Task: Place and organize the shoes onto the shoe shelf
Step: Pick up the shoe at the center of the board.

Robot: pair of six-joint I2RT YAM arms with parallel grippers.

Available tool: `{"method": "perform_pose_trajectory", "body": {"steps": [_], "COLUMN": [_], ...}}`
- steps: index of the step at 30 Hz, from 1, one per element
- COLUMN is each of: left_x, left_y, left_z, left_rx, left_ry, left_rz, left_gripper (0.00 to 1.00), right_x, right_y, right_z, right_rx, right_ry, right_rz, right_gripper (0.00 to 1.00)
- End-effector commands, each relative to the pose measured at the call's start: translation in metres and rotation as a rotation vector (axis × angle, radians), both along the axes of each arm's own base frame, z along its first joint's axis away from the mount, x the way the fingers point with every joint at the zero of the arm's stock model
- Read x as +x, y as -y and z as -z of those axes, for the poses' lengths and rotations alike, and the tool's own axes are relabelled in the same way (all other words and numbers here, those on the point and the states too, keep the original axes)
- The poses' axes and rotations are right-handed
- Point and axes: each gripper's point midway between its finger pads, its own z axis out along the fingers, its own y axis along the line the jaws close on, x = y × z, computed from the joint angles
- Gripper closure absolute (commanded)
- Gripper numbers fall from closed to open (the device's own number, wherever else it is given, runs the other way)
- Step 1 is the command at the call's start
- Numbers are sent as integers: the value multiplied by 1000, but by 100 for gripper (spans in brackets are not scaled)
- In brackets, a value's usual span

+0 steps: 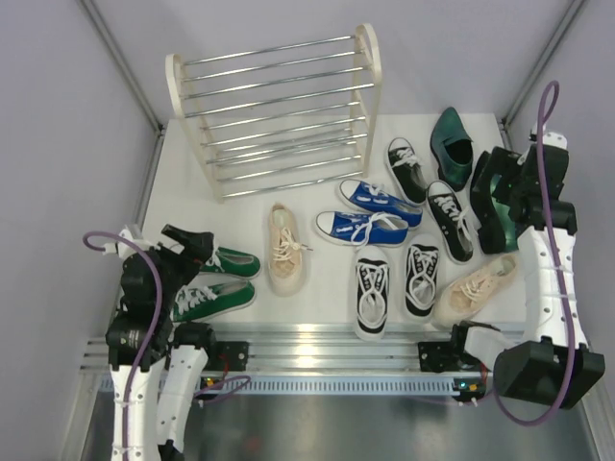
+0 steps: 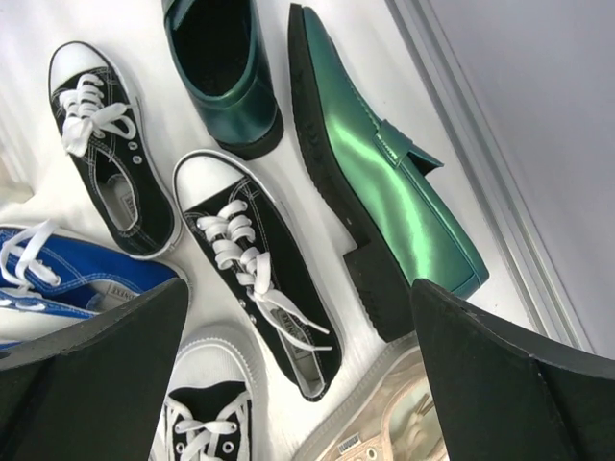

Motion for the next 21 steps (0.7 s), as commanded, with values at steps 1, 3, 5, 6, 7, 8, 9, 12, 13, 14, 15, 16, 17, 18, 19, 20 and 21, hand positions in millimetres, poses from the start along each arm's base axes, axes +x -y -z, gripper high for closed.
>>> {"method": "perform_pose_trajectory", "body": {"steps": [1, 3, 5, 6, 7, 8, 9, 12, 13, 14, 15, 16, 17, 18, 19, 20, 21], "left_x": [-2, -2, -1, -1, -1, 0, 0, 3, 4, 8, 10, 11, 17, 20, 22, 27, 31], "left_y": [8, 10, 12, 12, 13, 14, 14, 18, 19, 20, 20, 30, 34, 36, 37, 37, 37], "left_z": [6, 8, 10, 12, 13, 14, 15, 21, 22, 25, 28, 29, 32, 30, 31, 36, 30], "left_rx": [-84, -119, -148, -158, -168, -188, -199, -237, -244, -248, -251, -271, -272, -275, -270, -266, -261], "left_ry": [-14, -18, -26, -29, -32, -37, -40, -71, -83, -111, -129, -148, -177, -188, -204, -239, -233], "left_rz": [0, -5, -13, -14, -18, -25, -27, -33, -29, -30, -34, 15, 35, 46, 59, 54, 54], "left_gripper": [2, 2, 2, 2, 2, 2, 2, 2, 2, 2, 2, 2, 2, 2, 2, 3, 3], "right_x": [5, 7, 5, 1, -2, -9, -16, -37, -39, -45, -62, -67, -72, -72, -74, -76, -75], "right_y": [-8, -33, -64, -78, -92, -114, -129, -162, -167, -179, -192, -197, -204, -206, -209, -210, -211], "right_z": [-24, -29, -34, -40, -41, -41, -43, -36, -33, -32, -21, -20, -16, -17, -17, -13, -14], "right_rx": [4, 9, -8, -18, -26, -35, -43, -50, -68, -76, -42, -55, -23, -21, -11, -6, -9], "right_ry": [56, 69, 91, 114, 129, 153, 169, 165, 159, 160, 111, 123, 117, 132, 138, 136, 150], "right_rz": [-47, -228, -465, -556, -647, -808, -899, -1122, -1159, -1226, -1313, -1376, -1403, -1406, -1416, -1419, -1421], "right_gripper": [1, 0, 1, 1, 1, 1, 1, 1, 1, 1, 1, 0, 1, 1, 1, 0, 1]}}
